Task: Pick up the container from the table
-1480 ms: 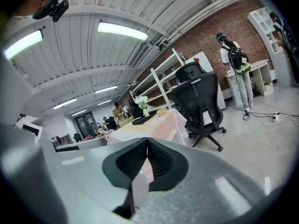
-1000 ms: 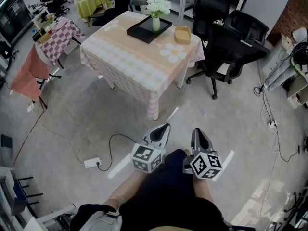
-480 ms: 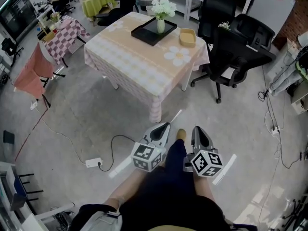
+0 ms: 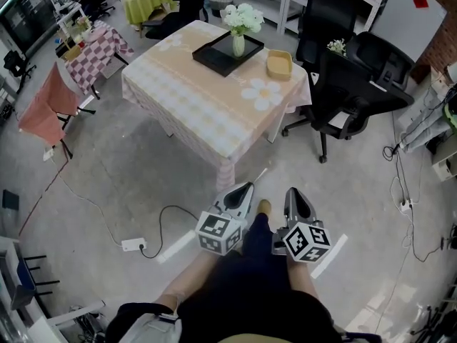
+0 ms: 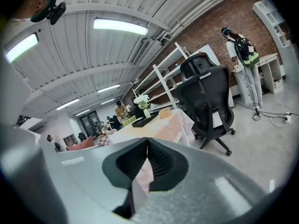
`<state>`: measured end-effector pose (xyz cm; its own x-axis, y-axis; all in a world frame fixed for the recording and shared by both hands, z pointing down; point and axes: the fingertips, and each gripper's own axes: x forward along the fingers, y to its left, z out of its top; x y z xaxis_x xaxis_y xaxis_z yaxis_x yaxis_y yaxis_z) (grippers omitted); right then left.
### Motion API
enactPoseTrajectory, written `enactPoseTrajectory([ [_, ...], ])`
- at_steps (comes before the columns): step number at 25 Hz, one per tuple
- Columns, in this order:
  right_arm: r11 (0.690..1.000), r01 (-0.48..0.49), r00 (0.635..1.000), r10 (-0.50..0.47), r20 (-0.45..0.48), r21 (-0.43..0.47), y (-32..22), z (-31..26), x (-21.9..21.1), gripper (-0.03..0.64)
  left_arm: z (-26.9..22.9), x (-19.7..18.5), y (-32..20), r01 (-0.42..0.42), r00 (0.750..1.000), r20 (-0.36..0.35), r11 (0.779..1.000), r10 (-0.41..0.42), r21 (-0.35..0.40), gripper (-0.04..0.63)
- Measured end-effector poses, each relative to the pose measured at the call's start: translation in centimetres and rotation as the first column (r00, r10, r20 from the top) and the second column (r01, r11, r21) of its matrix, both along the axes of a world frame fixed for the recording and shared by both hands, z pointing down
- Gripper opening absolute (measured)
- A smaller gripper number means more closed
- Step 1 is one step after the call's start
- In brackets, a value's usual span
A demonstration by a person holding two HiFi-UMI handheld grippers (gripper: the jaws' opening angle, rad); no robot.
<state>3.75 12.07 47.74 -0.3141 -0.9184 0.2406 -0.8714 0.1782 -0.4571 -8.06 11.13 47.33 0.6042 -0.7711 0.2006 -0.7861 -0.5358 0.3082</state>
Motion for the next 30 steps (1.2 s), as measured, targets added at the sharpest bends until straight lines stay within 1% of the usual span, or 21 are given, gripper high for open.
enactPoseTrajectory([
  [9,0.999,0.035,0.999,-0.035,-0.005,-0.026,-5.4,0.3,1.3,0.005,0.1,2.0,-4.8,0.019,1.000,-0.009,1.000,-0.019,-0.023,0.009],
  [14,0.996,0.074,0.997,-0.074,-0.009,-0.042,-8.5,0.4,1.6,0.005,0.2,2.5,-7.9,0.052,0.999,-0.015,0.998,-0.052,-0.031,0.009],
  [24,0.993,0.116,0.993,-0.117,-0.014,-0.028,-15.1,-0.1,3.1,0.005,-0.1,3.9,-13.6,0.098,0.995,-0.022,0.995,-0.099,-0.027,0.009],
  [30,0.992,0.125,0.992,-0.125,-0.014,-0.022,-18.8,-0.2,4.3,0.005,-0.2,4.9,-17.1,0.112,0.993,-0.024,0.993,-0.113,-0.020,0.009],
])
